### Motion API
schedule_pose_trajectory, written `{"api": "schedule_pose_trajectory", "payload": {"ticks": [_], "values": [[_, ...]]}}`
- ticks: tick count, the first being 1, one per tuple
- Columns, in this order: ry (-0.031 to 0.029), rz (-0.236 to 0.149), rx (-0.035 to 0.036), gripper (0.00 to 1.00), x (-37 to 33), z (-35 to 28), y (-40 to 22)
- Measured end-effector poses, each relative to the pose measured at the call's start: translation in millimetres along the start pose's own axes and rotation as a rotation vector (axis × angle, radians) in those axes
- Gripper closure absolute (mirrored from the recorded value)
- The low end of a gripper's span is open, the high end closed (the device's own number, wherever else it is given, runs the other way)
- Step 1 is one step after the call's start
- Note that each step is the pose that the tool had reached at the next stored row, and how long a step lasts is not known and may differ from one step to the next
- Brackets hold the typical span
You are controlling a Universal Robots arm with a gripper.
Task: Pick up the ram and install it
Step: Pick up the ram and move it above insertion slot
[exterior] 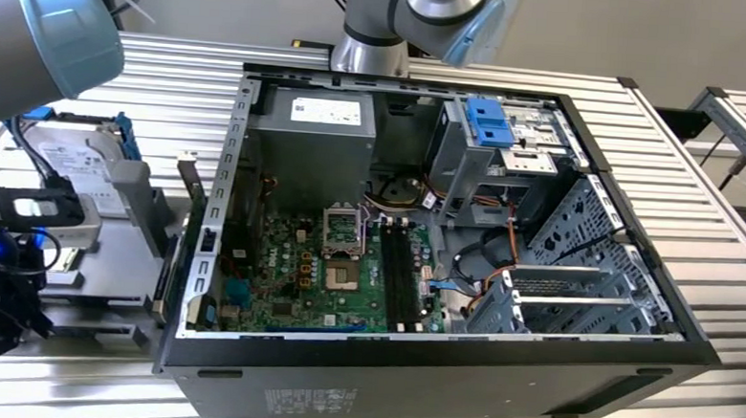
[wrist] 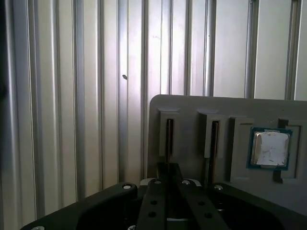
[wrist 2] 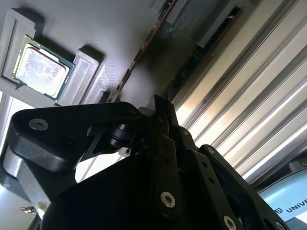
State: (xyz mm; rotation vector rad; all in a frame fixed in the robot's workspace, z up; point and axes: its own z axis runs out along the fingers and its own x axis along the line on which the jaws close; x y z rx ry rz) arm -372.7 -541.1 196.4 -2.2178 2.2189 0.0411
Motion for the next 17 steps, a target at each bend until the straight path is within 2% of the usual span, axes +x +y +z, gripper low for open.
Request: {"api": "schedule_pose_trajectory", "payload": {"ticks": [13,16,17], "values": [[-0.0007,0.009,0.0004,1.00,-0.5,-27.3,0.4],[-0.0008,0.011,0.0004,1.00,-0.7,-38.6,0.8],[-0.0008,0.011,0.0004,1.00,-0.9,-48.0,1.0]]}}
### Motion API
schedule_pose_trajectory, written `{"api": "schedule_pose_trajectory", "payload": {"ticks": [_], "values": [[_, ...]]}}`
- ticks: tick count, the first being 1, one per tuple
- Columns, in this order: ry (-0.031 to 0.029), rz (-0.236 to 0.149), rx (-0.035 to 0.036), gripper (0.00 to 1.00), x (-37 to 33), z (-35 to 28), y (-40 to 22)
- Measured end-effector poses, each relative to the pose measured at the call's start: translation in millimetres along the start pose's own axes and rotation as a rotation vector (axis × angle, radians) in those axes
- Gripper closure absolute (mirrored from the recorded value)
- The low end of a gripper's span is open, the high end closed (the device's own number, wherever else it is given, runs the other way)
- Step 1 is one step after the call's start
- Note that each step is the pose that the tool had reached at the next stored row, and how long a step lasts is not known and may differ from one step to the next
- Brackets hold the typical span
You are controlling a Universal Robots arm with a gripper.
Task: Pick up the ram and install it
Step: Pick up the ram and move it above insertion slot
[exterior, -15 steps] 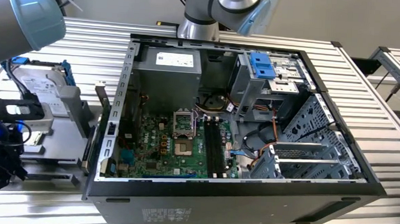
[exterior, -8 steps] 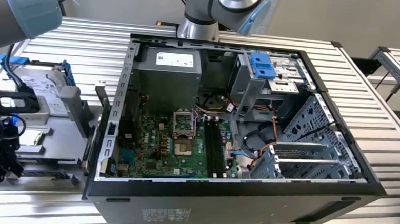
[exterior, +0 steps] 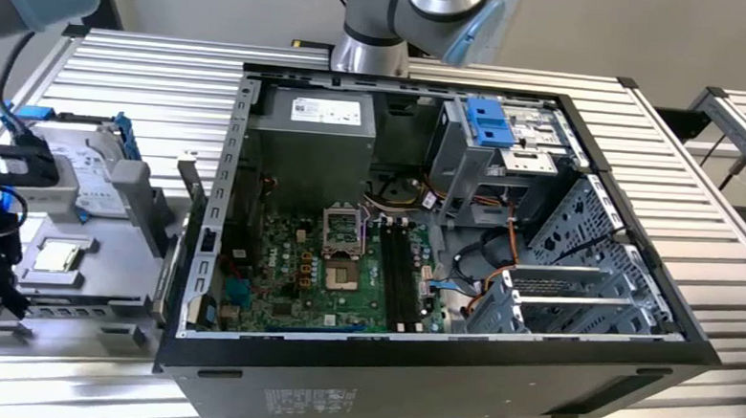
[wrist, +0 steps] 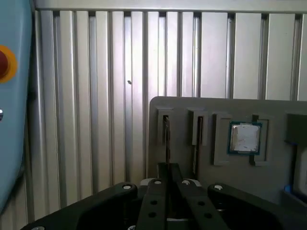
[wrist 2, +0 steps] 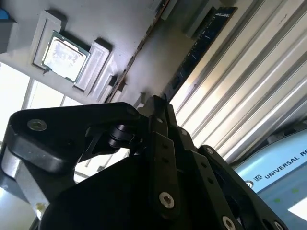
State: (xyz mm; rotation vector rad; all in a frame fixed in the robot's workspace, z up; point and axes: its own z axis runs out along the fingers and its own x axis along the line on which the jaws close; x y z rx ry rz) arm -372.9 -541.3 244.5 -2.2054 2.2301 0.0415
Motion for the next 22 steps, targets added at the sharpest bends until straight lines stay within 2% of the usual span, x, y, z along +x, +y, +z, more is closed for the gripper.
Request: {"api": "schedule_pose_trajectory", "payload": {"ticks": [2,4,9,17,22], "values": [[0.0000,0.000,0.0000,1.00,-0.2,-9.0,0.2],[0.0001,0.000,-0.0001,1.00,-0.6,-26.6,0.4],[0.0001,0.000,-0.0001,1.00,-1.1,-49.5,0.8],[0.0000,0.002,0.0000,1.00,-1.7,-78.3,1.2],[-0.0001,0.002,0.0001,1.00,-2.1,-94.1,1.5]]}}
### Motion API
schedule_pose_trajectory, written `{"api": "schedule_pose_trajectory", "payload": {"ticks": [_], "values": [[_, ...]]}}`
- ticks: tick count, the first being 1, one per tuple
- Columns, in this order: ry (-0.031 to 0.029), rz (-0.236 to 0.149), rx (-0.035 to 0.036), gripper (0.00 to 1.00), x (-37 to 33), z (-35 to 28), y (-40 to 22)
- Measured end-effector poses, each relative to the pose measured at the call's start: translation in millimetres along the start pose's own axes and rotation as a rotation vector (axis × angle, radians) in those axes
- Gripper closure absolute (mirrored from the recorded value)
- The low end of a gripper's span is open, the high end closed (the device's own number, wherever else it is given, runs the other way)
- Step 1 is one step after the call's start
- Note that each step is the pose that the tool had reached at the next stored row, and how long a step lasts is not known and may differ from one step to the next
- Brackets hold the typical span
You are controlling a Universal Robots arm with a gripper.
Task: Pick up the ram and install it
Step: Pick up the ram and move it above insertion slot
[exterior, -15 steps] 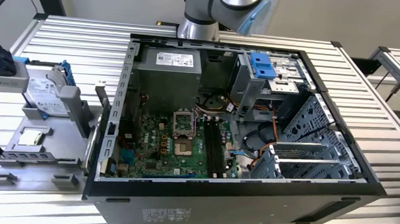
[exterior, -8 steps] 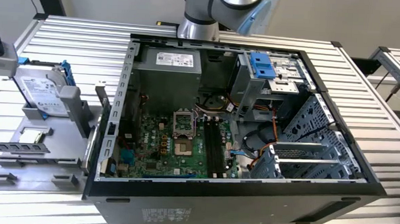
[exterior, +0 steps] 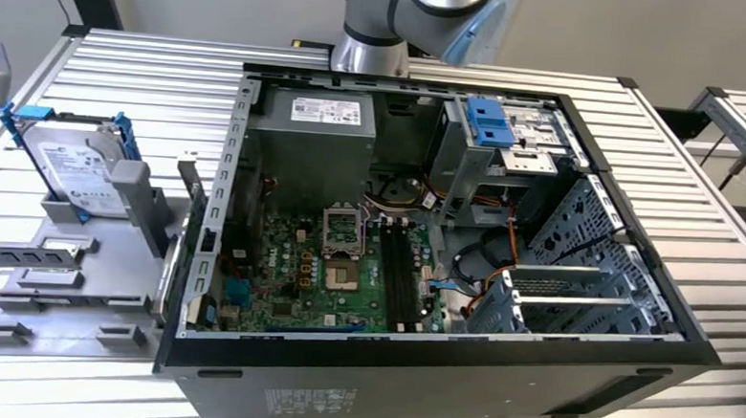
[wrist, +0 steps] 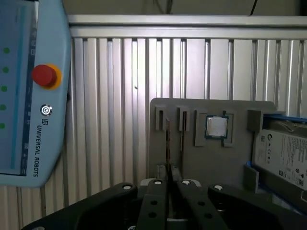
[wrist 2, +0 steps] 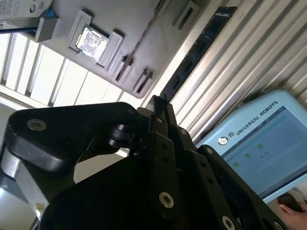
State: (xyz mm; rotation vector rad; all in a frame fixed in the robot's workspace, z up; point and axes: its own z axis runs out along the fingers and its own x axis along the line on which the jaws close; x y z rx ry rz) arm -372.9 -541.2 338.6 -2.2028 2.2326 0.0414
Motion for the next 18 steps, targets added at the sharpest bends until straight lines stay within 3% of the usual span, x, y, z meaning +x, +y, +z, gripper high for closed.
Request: {"api": "schedule_pose_trajectory", "payload": {"ticks": [14,18], "values": [[0.0002,0.000,-0.0001,1.00,-1.3,-61.9,0.9],[-0.0169,0.000,-0.0003,1.00,-1.1,-62.5,1.0]]}}
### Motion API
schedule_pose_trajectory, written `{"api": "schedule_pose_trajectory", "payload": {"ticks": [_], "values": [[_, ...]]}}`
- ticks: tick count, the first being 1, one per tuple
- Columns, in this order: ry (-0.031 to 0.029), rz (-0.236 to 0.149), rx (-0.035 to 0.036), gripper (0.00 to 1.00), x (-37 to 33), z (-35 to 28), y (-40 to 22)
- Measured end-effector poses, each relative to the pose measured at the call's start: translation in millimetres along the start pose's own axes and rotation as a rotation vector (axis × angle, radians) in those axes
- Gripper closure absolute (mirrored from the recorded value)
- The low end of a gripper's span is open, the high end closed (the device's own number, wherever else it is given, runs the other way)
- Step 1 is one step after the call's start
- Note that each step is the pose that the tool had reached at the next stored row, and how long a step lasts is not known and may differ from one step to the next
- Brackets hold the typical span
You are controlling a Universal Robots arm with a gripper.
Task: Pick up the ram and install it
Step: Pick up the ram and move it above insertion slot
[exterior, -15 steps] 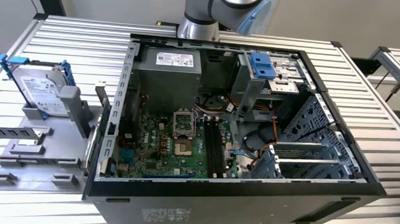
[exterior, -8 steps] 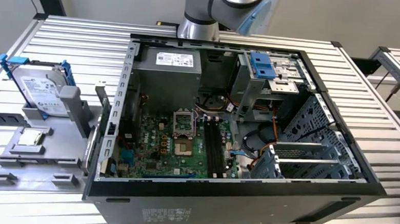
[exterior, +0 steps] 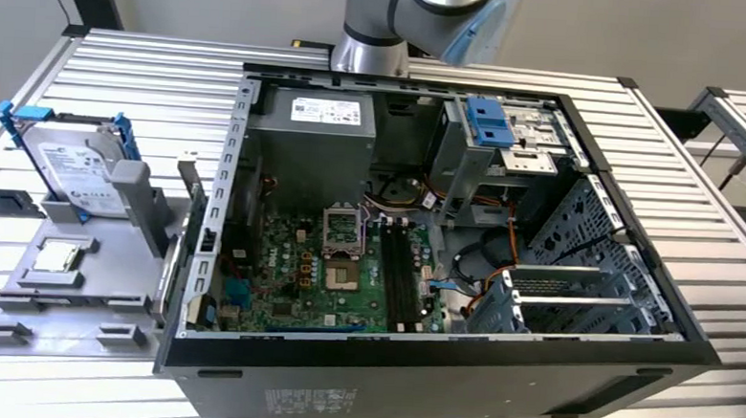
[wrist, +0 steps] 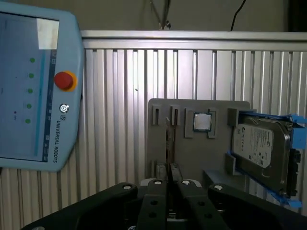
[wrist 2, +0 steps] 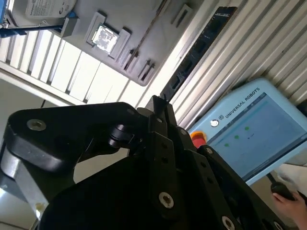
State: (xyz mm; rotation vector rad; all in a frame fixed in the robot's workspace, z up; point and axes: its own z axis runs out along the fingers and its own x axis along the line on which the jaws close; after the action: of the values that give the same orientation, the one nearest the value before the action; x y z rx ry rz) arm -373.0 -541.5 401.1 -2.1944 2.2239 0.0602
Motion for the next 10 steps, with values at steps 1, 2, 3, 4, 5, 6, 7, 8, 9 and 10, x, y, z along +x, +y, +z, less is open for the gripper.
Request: {"api": "schedule_pose_trajectory", "payload": {"ticks": [1,2,3,4,5,6,7,8,9,10], "values": [[-0.0048,0.000,0.0002,1.00,0.0,0.1,0.0],[-0.0055,0.000,0.0000,1.00,0.0,0.0,0.0],[-0.0057,0.000,0.0001,1.00,0.0,0.1,-0.3],[-0.0058,0.000,0.0001,1.00,0.0,0.0,-1.6],[-0.0058,0.000,0.0001,1.00,0.0,0.0,-4.0],[-0.0058,0.000,0.0001,1.00,0.0,0.0,-7.0],[-0.0057,0.000,0.0001,1.00,-0.1,-0.1,-9.8],[-0.0057,0.000,0.0001,1.00,-0.1,-0.1,-12.9],[-0.0058,0.000,0.0002,1.00,-0.2,0.0,-16.4],[-0.0057,0.000,0.0000,1.00,-0.2,-0.2,-19.7]]}}
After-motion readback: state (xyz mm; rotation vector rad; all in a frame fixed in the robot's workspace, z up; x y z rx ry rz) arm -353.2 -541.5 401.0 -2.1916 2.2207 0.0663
